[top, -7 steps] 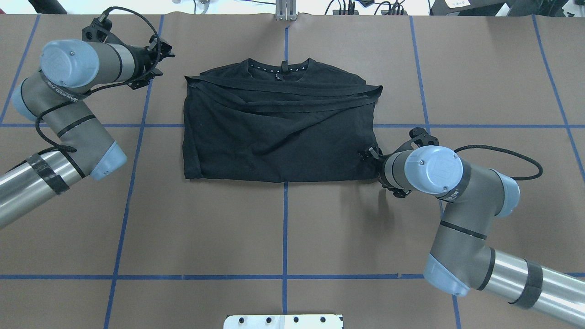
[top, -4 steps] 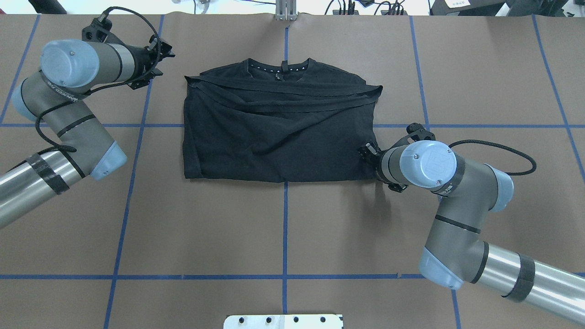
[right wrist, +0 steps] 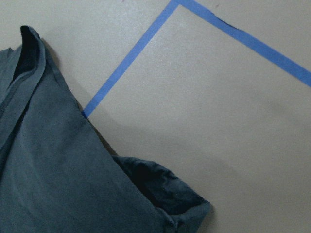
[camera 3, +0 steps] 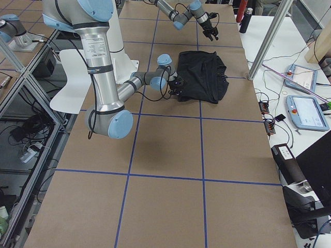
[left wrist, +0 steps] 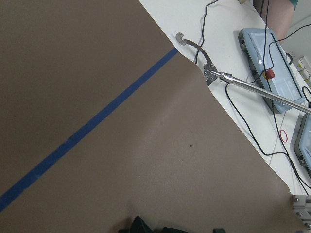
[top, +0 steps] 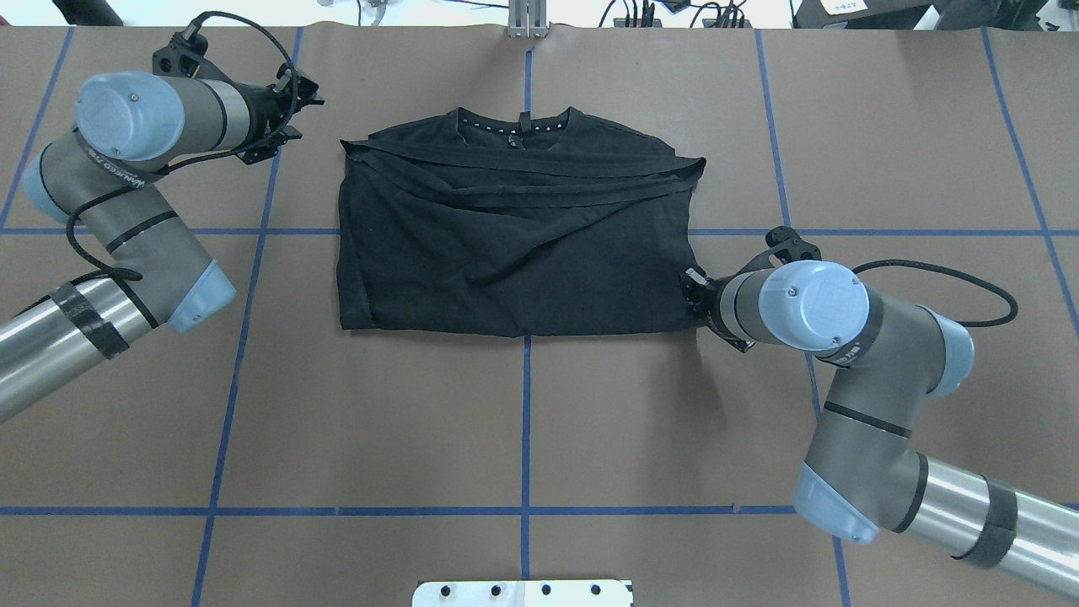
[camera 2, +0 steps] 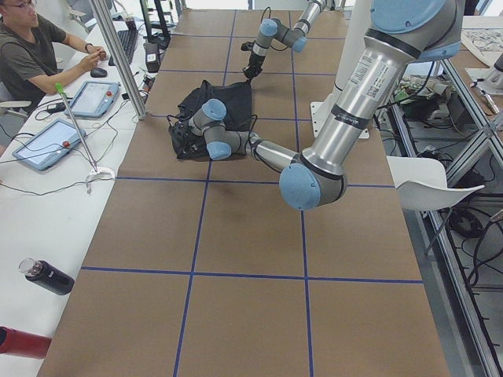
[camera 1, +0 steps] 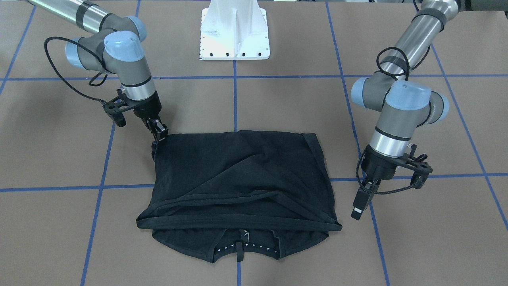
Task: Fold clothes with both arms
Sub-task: 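Grasp the shirt's side edge nearest the right gripper, then drag the shirt edge toward the robot with the right gripper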
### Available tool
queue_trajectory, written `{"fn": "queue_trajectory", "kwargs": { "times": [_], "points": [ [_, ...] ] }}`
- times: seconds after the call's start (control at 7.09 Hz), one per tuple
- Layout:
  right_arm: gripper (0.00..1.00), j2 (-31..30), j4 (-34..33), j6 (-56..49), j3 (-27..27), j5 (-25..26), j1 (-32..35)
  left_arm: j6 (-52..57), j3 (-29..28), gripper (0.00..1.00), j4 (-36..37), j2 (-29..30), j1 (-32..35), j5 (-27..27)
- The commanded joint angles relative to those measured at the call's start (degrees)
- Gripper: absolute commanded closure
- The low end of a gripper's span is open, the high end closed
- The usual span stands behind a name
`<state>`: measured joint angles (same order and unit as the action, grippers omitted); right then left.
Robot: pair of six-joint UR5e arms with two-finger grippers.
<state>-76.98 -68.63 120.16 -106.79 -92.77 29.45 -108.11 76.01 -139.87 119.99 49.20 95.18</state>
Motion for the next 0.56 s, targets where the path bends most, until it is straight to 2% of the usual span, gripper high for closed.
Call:
{"fn": "queue_trajectory", "kwargs": {
  "times": [0.0,0.14,0.28,0.42],
  "points": [
    [1.0,-4.8,-4.5,2.2,-8.1,0.0,-2.5,-1.2,0.8,0.35,0.1,0.0,-0.7,0.0],
    [1.0,-4.8,-5.9,3.9,-10.2,0.0,-4.2,-1.3,1.4,0.35,0.2,0.0,-0.9,0.1],
    [1.0,-4.9,-11.1,4.0,-14.7,-0.5,-7.2,-1.4,2.3,0.35,0.2,0.0,-1.1,0.4],
    [1.0,-4.7,-20.1,6.6,-20.1,-1.4,-12.9,-1.5,4.6,0.35,0.4,-0.1,-1.6,0.7]
  ]
}}
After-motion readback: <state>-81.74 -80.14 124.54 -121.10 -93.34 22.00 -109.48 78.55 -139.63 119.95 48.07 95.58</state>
